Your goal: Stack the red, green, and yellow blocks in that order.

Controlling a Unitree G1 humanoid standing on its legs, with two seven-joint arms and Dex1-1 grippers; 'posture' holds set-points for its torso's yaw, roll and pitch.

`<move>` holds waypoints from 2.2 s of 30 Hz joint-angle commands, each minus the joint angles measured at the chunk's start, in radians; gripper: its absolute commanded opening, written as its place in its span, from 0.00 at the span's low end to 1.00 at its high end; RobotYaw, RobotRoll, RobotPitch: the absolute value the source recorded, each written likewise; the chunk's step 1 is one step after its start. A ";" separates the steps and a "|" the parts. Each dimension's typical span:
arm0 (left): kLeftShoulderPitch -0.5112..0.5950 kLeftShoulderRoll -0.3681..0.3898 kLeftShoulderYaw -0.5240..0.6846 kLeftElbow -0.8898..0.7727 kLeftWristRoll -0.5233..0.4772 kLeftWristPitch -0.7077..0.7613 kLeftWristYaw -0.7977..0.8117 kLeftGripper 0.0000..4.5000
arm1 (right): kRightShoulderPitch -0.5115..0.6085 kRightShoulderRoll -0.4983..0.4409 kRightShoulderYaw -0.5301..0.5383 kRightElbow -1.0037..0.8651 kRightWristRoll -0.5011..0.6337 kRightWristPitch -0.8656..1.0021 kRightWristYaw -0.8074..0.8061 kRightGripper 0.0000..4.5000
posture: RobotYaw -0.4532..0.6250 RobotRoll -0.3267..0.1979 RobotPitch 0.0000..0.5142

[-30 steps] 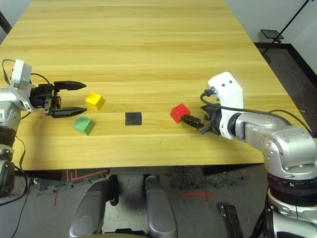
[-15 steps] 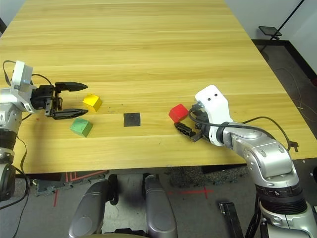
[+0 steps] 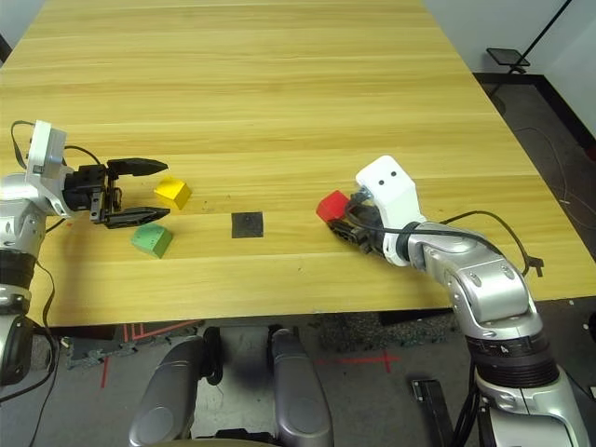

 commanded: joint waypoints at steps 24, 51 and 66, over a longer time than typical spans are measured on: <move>0.077 -0.003 0.031 -0.070 -0.005 -0.011 0.066 1.00 | -0.554 0.045 0.403 0.621 -0.285 -0.667 0.826 0.45 | 0.64 0.61 0.40; 0.129 0.002 0.031 -0.170 -0.020 0.042 0.119 1.00 | -0.534 0.234 0.385 0.662 -0.393 -0.622 0.695 0.45 | 0.66 0.63 0.43; 0.123 0.006 0.029 -0.177 -0.018 0.059 0.113 1.00 | -0.533 0.265 0.374 0.719 -0.407 -0.648 0.671 0.45 | 0.66 0.65 0.44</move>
